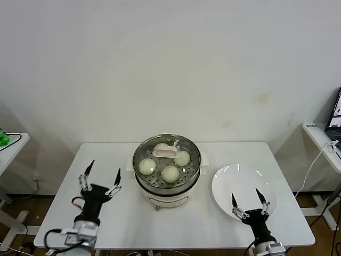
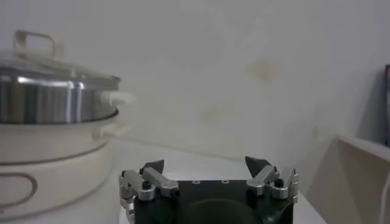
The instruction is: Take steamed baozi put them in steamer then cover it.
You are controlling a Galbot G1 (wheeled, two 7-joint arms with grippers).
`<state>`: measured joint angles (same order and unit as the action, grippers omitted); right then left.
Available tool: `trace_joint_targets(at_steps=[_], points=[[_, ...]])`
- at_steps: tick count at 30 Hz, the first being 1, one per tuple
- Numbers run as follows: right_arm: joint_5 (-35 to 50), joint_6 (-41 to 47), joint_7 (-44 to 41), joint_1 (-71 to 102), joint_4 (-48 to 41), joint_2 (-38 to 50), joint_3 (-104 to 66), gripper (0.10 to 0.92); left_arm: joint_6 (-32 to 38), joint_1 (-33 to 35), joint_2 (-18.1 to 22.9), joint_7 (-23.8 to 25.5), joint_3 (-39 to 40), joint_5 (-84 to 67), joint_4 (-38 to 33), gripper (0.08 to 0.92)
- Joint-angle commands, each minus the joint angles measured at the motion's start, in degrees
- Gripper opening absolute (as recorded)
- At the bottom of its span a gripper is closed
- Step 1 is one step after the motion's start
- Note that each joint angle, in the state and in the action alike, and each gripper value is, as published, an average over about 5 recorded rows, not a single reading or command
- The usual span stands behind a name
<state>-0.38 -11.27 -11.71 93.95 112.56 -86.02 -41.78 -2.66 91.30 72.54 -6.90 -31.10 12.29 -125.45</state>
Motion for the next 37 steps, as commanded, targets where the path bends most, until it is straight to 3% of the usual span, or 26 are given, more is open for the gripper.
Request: trace_joint_targets(at_steps=[1, 10, 37], points=[[0.75, 1.07, 0.57, 1.04, 3.01, 0.80, 2.04, 0.823, 14.91, 12.78, 1.86, -6.21, -8.95, -28.63, 7.13, 0.823], [0.35, 6.93, 0.98, 2.33, 5.65, 0.62, 1.75, 0.823, 6.99, 15.38, 2.52, -3.56, -7.43, -27.68, 4.74, 0.823], [-0.79, 11.37, 1.82, 2.88, 5.98, 1.02, 3.40, 0.823, 5.91, 17.11, 5.16, -2.75, -6.03, -21.22, 4.43, 0.823]])
